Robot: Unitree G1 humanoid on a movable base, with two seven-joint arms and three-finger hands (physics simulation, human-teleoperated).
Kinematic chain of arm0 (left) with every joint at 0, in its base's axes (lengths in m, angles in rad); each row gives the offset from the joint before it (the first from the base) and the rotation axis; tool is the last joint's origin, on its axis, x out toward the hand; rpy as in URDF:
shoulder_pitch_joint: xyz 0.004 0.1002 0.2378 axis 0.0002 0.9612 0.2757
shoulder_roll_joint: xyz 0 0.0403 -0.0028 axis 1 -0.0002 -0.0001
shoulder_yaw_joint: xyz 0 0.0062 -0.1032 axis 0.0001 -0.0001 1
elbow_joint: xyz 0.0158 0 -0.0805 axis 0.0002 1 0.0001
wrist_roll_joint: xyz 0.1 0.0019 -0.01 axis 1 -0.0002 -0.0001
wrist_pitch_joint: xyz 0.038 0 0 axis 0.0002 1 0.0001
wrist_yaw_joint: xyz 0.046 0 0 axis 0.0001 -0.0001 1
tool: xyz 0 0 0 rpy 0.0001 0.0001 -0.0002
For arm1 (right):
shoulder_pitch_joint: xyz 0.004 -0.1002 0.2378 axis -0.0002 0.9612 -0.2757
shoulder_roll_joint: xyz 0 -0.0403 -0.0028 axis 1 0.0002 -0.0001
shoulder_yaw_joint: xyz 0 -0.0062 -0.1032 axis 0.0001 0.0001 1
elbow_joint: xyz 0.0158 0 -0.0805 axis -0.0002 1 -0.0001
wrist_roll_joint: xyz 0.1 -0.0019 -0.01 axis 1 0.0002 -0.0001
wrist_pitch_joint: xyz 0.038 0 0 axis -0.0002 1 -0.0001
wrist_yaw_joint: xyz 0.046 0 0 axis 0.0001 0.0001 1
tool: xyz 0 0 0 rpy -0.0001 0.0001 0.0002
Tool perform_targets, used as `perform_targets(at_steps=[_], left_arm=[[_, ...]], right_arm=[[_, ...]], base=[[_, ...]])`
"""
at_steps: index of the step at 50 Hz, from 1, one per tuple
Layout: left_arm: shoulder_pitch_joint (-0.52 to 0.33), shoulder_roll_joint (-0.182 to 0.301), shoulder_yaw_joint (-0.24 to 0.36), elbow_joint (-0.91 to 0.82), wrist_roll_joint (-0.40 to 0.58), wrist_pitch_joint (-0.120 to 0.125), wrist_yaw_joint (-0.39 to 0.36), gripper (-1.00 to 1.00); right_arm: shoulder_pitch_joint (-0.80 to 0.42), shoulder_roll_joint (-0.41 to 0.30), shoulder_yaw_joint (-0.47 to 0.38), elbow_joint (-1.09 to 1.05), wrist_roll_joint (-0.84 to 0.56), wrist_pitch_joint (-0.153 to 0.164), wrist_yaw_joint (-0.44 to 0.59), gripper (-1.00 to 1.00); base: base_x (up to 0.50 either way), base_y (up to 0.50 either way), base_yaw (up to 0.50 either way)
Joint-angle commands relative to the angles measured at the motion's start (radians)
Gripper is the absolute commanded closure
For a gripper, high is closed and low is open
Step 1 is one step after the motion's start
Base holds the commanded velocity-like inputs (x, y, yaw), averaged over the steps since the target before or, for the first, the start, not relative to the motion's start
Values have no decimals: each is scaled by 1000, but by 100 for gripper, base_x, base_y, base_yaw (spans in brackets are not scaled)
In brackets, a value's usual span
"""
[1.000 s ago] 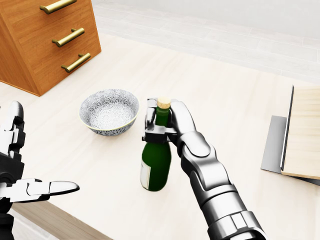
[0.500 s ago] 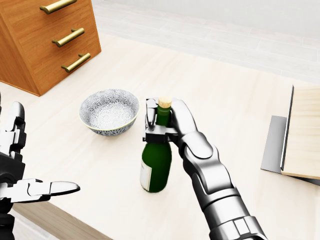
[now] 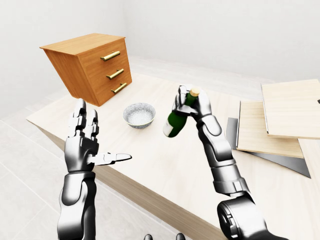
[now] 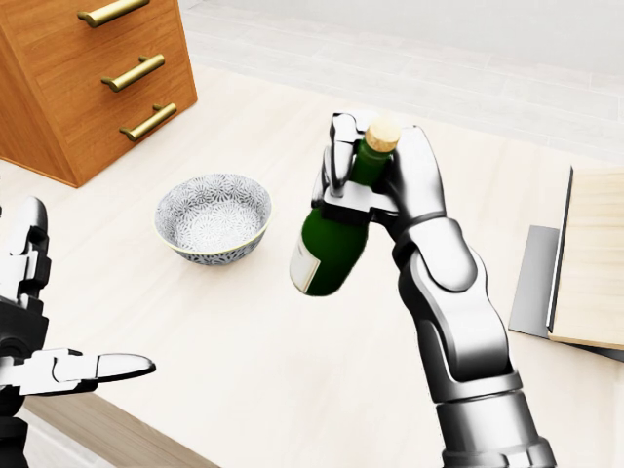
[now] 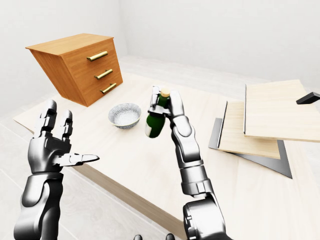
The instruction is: Put the wine bottle on the wine rack.
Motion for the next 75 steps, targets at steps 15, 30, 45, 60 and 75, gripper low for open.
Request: perform_targets(at_steps=[15,30,45,60,75], left_arm=[[-8,3,8,-8,-8,0,5,-100],[-11,4,4,-12,-7,0,8,-100],[-8,3,3,-20,-10,0,8,-100],[-8,3,3,-20,-10,0,8,-100],[4,-1,18,-9,-23,0,0,-100]], right_arm=[[1,-161,-176,-225,270,0,-131,100],[-44,-301,-246,-172,401,0,-209,100],[-2,-369,-305,-314,628,0,-375,100],[3,-379,-296,-314,648,0,-388,100],[-56,-538,-392,-235,719,0,-407,100]], base=[[0,0,0],[0,0,0],[0,0,0],[0,0,0],[0,0,0]])
